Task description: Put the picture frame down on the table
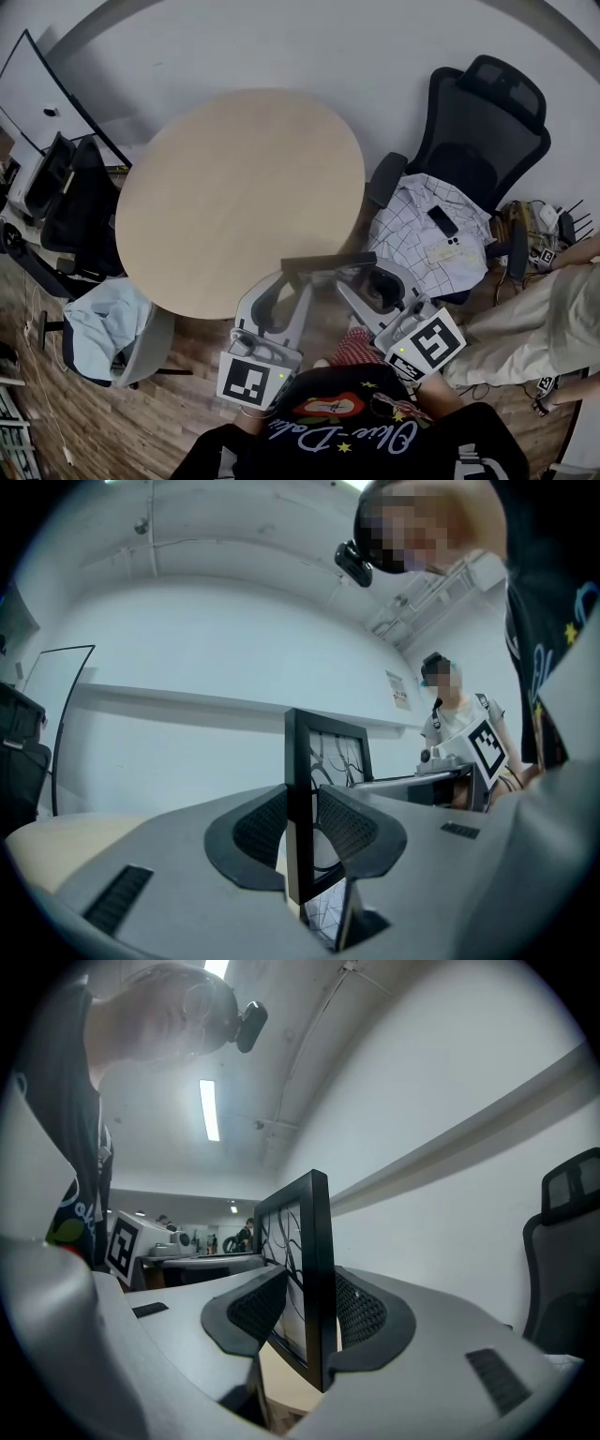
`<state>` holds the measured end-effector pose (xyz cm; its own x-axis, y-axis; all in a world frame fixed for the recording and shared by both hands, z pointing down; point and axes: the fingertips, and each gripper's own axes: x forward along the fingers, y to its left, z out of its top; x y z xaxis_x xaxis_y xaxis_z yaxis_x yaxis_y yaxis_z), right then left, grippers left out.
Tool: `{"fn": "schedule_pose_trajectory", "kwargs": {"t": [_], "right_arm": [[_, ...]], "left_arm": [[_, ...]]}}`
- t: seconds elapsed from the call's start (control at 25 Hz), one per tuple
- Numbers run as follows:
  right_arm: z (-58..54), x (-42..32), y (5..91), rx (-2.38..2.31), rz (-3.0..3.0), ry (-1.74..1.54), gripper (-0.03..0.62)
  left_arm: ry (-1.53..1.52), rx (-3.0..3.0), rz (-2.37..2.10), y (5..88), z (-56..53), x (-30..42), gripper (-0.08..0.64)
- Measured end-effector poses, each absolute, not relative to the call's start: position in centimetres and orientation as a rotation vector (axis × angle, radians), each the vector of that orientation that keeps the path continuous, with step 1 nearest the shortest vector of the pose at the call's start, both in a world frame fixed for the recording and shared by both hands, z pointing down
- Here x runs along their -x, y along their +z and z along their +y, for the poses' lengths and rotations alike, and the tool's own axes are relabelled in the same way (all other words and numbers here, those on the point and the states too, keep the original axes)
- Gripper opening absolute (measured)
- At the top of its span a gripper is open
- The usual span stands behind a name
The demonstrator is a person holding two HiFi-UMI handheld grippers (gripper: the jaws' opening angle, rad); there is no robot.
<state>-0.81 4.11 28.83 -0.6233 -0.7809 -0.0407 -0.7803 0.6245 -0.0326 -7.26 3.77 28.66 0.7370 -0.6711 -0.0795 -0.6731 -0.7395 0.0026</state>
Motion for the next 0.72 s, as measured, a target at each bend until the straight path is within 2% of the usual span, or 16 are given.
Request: {"fn": "schedule_pose_trajectory", "kwargs": {"t": [0.72], "right_arm": [[-0.1,-1.8,29.1,1.332,2.783,-0.044,0.124]], "left_arm": [[0.095,2.895,1.142,28.4,-0.5,4.6,0.089]]}}
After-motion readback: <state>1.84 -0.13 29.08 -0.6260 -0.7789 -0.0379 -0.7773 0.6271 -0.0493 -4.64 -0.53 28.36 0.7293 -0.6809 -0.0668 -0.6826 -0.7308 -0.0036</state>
